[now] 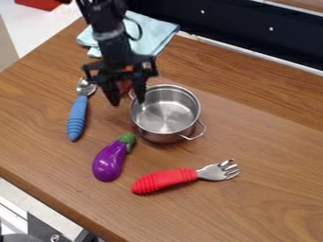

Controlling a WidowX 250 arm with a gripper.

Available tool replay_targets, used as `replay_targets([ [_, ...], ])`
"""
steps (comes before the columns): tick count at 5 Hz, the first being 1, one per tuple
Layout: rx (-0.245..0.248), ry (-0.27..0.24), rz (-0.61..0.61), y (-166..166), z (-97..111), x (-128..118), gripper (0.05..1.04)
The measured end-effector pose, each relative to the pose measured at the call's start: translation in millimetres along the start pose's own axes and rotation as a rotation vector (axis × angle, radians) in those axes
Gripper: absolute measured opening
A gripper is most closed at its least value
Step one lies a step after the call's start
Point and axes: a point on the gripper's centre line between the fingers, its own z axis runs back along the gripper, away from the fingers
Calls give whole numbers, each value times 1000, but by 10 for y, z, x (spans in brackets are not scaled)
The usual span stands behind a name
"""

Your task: Mueve la olla plateada al lado superior de la berenjena

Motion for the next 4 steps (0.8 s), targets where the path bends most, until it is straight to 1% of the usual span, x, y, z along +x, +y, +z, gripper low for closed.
replay_targets([
  [1, -16, 12, 25, -32, 131, 10, 964],
  [2, -34, 27, 35, -85, 233, 33, 998],
  [3, -60, 9, 3, -205, 293, 28, 998],
  [4, -79, -123, 30, -383, 373, 141, 998],
])
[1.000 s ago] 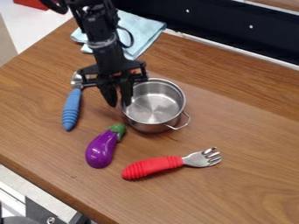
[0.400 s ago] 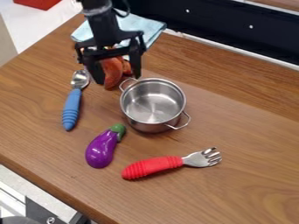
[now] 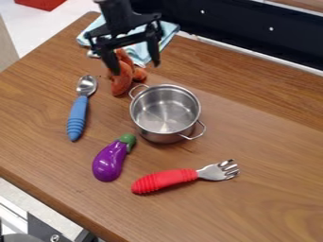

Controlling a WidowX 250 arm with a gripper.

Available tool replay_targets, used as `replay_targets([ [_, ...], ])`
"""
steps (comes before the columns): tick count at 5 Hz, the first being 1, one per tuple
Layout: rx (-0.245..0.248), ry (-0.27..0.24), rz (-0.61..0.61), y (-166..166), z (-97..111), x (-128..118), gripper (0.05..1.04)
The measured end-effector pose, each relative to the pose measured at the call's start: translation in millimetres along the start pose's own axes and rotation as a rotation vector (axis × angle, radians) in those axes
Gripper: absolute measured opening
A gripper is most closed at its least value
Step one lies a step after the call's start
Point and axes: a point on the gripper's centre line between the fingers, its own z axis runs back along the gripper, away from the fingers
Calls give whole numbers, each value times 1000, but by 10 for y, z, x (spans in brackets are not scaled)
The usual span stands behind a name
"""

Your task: Mueve la olla plateada al lado superior de la berenjena

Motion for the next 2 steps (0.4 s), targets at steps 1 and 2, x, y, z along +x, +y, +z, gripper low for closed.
replay_targets([
  [1, 6, -87, 49, -118, -20, 92, 998],
  [2, 20, -118, 77, -225, -72, 207, 998],
])
